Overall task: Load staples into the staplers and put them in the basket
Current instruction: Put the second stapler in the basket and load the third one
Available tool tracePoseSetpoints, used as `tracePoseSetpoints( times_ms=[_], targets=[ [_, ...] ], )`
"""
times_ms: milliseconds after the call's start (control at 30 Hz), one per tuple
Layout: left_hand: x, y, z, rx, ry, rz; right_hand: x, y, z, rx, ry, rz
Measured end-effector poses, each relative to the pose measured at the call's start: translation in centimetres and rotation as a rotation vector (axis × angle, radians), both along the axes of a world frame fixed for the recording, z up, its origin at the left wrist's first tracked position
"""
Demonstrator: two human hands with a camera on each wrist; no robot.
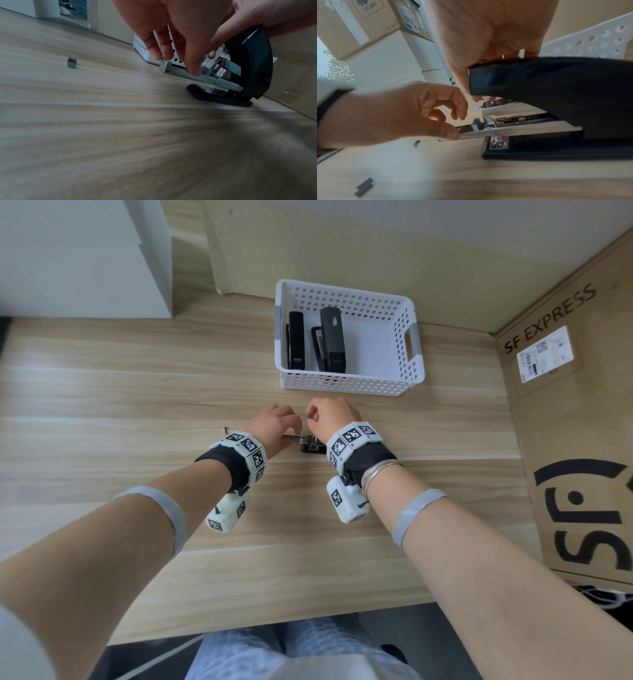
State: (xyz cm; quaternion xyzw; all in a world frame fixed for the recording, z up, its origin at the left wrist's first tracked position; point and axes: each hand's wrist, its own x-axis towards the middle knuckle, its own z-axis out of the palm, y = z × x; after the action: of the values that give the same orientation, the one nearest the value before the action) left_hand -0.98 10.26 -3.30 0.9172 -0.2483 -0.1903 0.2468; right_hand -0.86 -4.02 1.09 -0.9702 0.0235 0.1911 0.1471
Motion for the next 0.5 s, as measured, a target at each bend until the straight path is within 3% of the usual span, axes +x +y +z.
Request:
tracePoseSetpoints(
  times_ms=[300, 500],
  targets=[
    [-0.1, 0.4, -0.1, -0.07, -0.138, 0.004, -0.1, 0.0, 0.2, 0.002, 0.012, 0.009],
    [-1.1, -0.4, 0.3, 0.0, -0.161, -0.015, -0.2, 0.0, 0.3, 0.003, 0.007, 0.008]
  ],
)
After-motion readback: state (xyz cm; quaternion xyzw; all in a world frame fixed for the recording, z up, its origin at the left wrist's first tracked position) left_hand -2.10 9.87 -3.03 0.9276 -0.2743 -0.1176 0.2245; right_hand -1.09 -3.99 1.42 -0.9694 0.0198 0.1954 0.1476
